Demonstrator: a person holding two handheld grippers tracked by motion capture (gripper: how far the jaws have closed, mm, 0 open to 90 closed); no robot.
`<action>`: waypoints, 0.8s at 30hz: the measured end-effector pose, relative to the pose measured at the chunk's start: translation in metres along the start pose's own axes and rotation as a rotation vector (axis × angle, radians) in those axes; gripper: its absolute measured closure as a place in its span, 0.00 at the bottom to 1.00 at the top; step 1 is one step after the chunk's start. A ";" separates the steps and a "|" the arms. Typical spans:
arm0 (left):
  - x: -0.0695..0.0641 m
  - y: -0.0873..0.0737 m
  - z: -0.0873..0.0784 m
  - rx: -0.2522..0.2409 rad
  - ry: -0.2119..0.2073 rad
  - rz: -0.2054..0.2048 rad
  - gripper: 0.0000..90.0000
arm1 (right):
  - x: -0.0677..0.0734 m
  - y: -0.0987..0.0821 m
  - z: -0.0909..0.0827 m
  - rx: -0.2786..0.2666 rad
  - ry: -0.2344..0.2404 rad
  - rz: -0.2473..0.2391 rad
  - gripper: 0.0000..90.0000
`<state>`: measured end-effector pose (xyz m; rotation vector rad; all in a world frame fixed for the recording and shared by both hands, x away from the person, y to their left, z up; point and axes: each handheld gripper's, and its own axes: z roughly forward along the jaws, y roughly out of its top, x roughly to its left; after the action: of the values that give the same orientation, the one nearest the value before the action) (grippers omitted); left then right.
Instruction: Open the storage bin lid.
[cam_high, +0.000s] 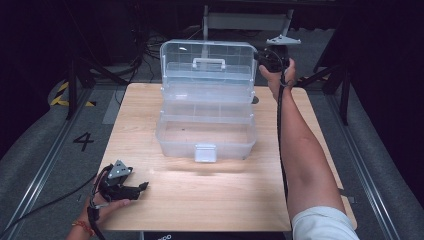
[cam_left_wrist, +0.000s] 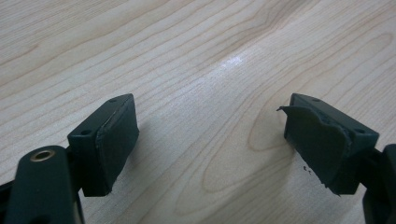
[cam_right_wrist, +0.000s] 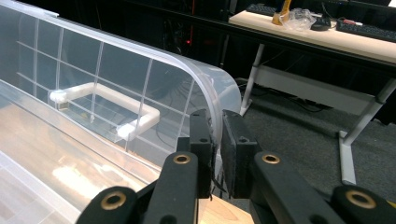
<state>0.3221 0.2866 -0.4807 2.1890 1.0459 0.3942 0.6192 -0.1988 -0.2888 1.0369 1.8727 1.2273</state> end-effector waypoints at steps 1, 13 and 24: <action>0.000 0.000 0.000 0.000 0.000 0.000 0.20 | 0.000 0.000 0.001 0.001 -0.003 0.002 0.93; 0.000 0.000 0.000 0.001 -0.004 0.006 0.20 | -0.001 0.001 0.011 0.021 -0.026 0.009 0.93; 0.000 0.000 0.000 0.002 -0.005 0.005 0.20 | -0.003 0.000 0.020 0.036 -0.031 0.010 0.93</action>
<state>0.3225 0.2867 -0.4806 2.1936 1.0386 0.3904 0.6374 -0.1937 -0.2952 1.0800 1.8742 1.1799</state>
